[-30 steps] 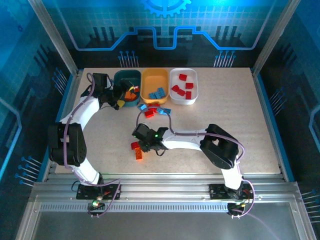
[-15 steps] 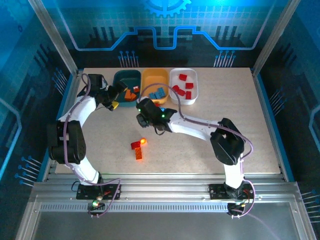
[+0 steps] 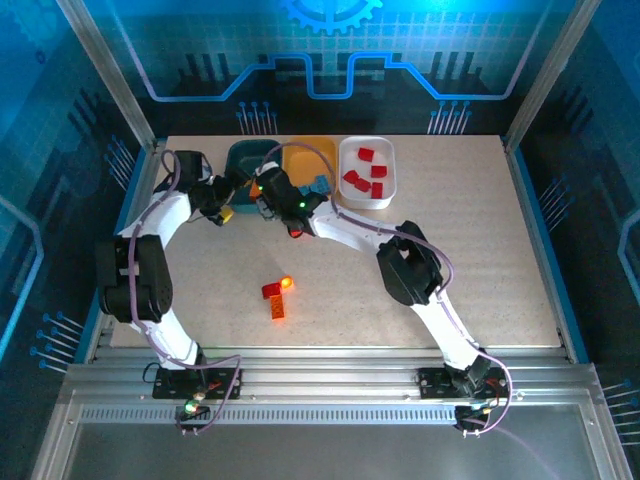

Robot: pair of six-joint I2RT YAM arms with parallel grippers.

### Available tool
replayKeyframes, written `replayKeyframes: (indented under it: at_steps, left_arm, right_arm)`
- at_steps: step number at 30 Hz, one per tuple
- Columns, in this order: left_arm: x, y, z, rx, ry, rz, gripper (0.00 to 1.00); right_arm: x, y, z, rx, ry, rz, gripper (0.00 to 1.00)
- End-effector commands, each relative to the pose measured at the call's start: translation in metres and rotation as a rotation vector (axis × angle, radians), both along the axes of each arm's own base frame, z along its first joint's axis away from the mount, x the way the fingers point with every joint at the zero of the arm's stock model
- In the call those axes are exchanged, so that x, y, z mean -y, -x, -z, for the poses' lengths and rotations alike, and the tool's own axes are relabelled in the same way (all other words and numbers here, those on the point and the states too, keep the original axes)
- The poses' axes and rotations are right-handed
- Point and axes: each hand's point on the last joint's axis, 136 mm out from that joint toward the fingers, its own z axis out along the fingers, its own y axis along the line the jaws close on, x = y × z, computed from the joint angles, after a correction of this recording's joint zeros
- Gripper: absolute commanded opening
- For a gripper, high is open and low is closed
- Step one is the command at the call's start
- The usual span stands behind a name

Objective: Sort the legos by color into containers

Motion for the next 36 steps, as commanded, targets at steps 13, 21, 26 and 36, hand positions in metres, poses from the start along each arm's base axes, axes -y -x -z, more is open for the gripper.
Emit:
replayKeyframes:
  at_steps: [13, 21, 26, 36]
  left_arm:
    - [-0.019, -0.004, -0.032, 0.077, 0.02, -0.035, 0.99]
    - [-0.017, -0.003, -0.04, 0.101, 0.029, -0.032, 0.99]
    - [-0.011, -0.002, -0.04, 0.109, 0.056, -0.031, 0.99]
    - [0.028, 0.006, -0.062, 0.143, 0.168, -0.028, 0.99]
  right_arm:
    - [-0.021, -0.051, -0.003, 0.0, -0.055, -0.102, 0.75]
    - [0.002, -0.013, -0.081, 0.087, -0.067, -0.069, 0.77]
    - [0.04, 0.059, -0.06, -0.022, -0.071, -0.005, 0.77]
    - [0.026, 0.265, 0.044, -0.373, 0.042, -0.162, 0.84]
